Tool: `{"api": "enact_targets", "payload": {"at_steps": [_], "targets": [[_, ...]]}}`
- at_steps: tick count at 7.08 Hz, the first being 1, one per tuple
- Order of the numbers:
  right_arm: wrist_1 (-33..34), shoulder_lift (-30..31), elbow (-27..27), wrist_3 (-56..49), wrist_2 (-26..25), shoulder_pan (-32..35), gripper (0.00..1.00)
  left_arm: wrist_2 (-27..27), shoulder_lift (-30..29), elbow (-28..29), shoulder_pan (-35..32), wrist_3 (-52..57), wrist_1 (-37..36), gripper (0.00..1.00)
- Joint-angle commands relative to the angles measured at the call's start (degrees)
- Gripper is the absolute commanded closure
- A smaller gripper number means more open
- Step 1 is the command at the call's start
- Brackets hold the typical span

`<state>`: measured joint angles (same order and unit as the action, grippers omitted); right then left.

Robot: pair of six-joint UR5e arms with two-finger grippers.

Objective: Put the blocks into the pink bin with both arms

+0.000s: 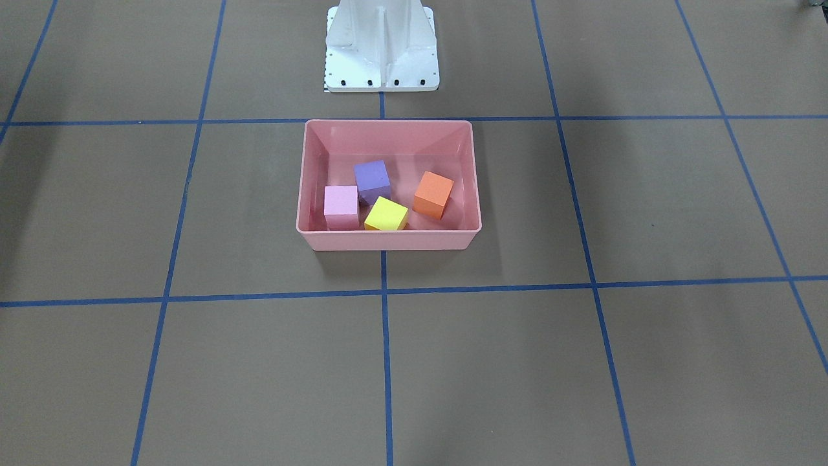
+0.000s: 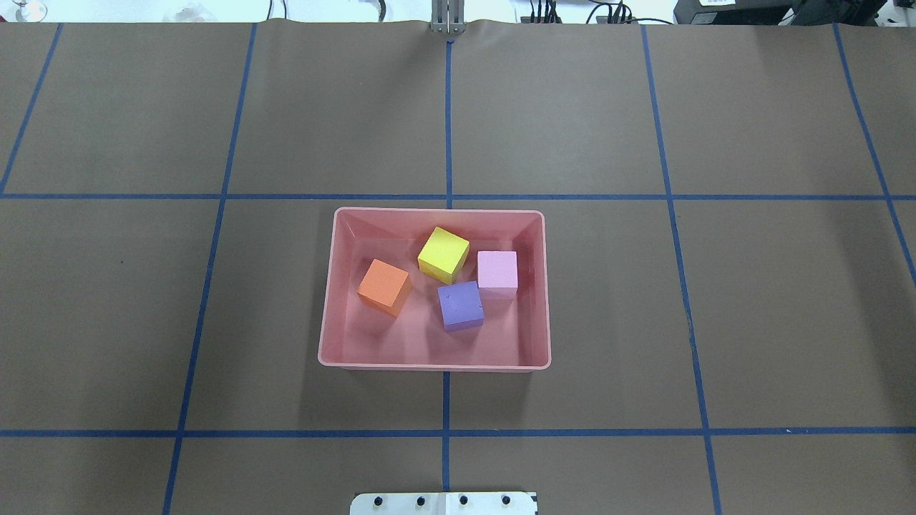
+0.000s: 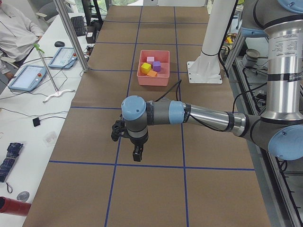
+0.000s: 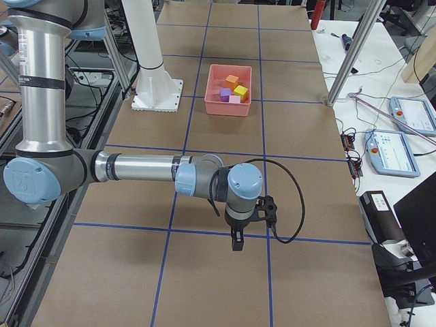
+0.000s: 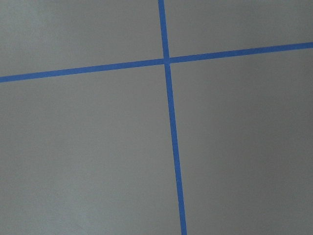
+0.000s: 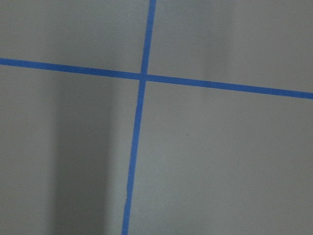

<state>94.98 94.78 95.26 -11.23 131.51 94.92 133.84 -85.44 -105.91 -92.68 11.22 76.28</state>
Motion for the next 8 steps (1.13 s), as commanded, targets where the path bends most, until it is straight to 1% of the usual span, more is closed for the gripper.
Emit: {"api": "enact_targets", "payload": {"at_steps": [1, 2, 4, 8], "targets": [[-5.59, 2.69, 0.1, 0.6, -0.03, 0.62, 0.0, 0.02, 0.88, 0.7, 0.04, 0.21, 6.39, 0.0], [-5.51, 1.82, 0.28, 0.69, -0.2, 0.62, 0.0, -0.07, 0.8, 1.84, 0.04, 0.03, 6.6, 0.0], [-5.25, 0.32, 0.54, 1.13, -0.38, 0.45, 0.0, -0.24, 1.15, 2.03, -0.05, -0.14, 6.43, 0.0], [-5.42, 0.4, 0.19, 1.13, 0.06, 0.44, 0.0, -0.16, 1.86, 1.76, 0.13, 0.21, 6.61, 0.0]]}}
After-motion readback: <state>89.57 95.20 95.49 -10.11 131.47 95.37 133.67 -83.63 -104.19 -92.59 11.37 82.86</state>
